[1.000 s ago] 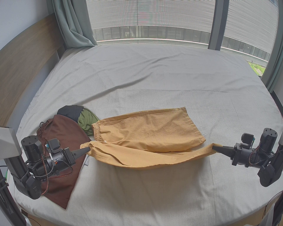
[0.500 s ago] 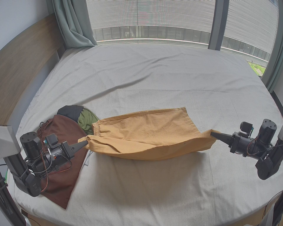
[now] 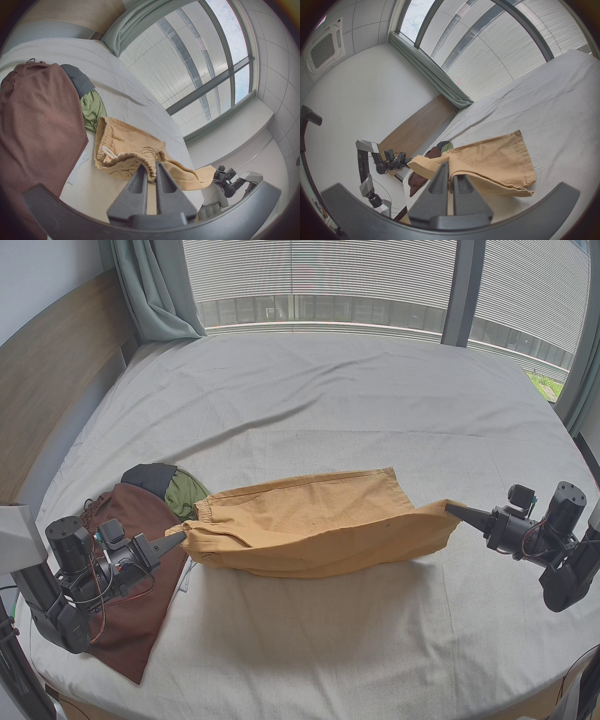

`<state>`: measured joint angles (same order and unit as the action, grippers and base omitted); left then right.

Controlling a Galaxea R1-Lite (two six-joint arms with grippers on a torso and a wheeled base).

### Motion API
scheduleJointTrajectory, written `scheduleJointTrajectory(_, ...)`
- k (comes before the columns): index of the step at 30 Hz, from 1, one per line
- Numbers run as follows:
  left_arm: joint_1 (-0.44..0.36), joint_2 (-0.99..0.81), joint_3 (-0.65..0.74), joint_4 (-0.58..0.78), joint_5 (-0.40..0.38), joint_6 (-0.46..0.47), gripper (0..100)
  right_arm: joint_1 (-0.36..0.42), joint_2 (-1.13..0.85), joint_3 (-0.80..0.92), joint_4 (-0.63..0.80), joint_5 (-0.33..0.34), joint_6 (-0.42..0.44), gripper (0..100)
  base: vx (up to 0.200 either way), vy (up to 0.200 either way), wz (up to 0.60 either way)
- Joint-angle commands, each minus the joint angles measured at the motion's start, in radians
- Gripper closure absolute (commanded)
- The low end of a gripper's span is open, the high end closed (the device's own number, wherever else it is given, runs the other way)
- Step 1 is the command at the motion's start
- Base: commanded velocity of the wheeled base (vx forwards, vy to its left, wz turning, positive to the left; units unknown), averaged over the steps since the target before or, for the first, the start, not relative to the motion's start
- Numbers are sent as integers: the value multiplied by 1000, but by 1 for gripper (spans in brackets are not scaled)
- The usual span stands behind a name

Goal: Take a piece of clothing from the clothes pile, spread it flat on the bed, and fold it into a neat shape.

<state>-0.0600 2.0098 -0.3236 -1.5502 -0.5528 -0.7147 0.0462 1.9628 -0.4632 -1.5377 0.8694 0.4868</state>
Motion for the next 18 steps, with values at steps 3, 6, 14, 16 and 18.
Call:
scheduleJointTrajectory(3,-4,9,-49,-1,43,-55,100,-6,53,-94,-1,-1,44,100,0,0,0)
scheduleJointTrajectory(6,-7,12,-57,-1,54,-68,100,-12,87,-129,1,-1,49,100,0,0,0)
scheduleJointTrajectory(14,-23,30,-77,-1,97,-71,100,-22,151,-218,-1,-4,62,100,0,0,0)
scheduleJointTrajectory(16,-23,38,-80,-1,108,-69,100,-20,159,-242,-1,-6,76,100,0,0,0)
scheduleJointTrajectory(18,-24,43,-89,-1,116,-71,100,-15,160,-269,1,-6,87,100,0,0,0)
